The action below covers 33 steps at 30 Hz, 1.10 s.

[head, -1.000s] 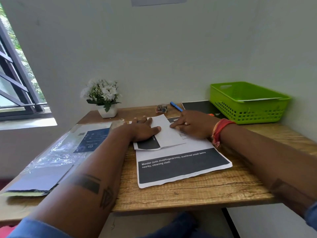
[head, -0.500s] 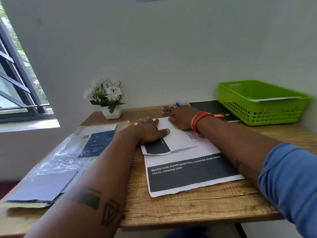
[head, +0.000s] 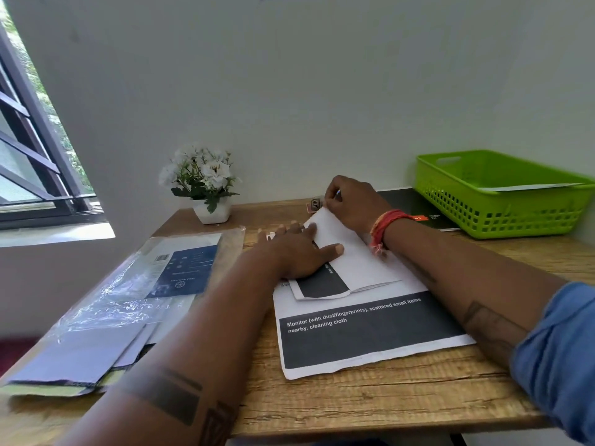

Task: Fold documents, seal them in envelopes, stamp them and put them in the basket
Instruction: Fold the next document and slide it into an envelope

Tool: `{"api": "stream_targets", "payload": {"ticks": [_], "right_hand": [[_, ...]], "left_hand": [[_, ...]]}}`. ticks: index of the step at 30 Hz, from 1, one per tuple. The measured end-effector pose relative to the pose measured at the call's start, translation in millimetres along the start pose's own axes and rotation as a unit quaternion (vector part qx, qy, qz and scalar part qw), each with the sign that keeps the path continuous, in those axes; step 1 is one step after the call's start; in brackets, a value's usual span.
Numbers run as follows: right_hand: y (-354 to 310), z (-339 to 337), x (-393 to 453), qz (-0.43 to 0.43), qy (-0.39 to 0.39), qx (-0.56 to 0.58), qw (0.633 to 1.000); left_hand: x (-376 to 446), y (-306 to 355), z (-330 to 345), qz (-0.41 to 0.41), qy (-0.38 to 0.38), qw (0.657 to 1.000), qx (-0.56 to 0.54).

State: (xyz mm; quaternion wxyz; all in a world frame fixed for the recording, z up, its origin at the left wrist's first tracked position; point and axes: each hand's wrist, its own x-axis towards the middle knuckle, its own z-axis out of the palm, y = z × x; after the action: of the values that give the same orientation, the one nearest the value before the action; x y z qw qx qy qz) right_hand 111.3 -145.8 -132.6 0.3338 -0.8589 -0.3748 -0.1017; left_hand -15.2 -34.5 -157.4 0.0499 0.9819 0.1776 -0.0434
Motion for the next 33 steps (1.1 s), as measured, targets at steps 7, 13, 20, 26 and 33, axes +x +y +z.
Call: {"api": "stream_targets", "payload": {"ticks": [7,13,20,26,33], "right_hand": [[-4.2,-33.6,-20.6,0.073,-0.198,-0.097,0.973],[3.7,-38.3,-24.9,0.145,-0.123,0.138,0.972],[-13.2,-25.9,-40.1,0.105,-0.102,0.276,0.950],[-19.1,-8.9,-49.2,0.067,-0.122,0.344,0.928],[-12.1,-8.0,-49.4,-0.061,-0.138,0.179,0.972]], "left_hand": [[-0.9,6.8,4.9,-0.007,0.006,1.000,0.001],[-4.0,9.6,4.9,0.002,0.033,0.999,-0.016],[-8.3,4.6,3.9,-0.002,0.029,0.999,-0.024],[-10.9,6.0,-2.0,0.016,0.068,0.997,0.010],[-14.4,0.0,-9.5,0.010,0.119,0.993,0.003]]}}
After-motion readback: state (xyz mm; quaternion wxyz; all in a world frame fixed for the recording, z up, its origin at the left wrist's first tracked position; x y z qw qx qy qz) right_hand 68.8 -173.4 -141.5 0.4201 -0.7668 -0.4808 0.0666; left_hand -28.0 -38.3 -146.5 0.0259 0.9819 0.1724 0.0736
